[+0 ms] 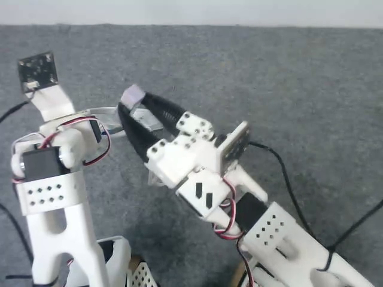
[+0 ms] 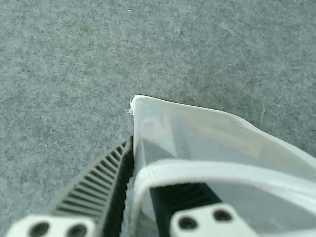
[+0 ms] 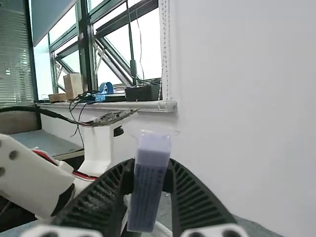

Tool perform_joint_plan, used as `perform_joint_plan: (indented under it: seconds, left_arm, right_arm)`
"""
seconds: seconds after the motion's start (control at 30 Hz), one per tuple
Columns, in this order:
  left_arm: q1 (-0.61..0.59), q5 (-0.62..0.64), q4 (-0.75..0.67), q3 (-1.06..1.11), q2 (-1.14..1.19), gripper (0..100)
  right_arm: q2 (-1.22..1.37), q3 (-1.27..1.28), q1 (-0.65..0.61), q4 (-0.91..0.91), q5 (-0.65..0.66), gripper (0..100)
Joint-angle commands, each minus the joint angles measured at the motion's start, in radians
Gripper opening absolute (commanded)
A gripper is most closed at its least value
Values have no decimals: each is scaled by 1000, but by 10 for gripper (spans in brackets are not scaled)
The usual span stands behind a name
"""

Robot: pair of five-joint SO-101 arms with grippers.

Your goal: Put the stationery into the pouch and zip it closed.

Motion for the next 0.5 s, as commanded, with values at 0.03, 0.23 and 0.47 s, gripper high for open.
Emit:
perform_joint_plan:
  seconds: [0.03, 0.23, 0.47]
  left_arm:
    - [6, 14, -38, -2, -5, 12]
    - [6, 14, -38, -2, -5, 12]
    - [6, 14, -40, -2, -5, 12]
  right_arm:
    - [-18, 5, -7, -41, 21, 6]
    - [133, -12, -10, -70, 23, 6]
    - [240, -14, -12, -94, 146, 6]
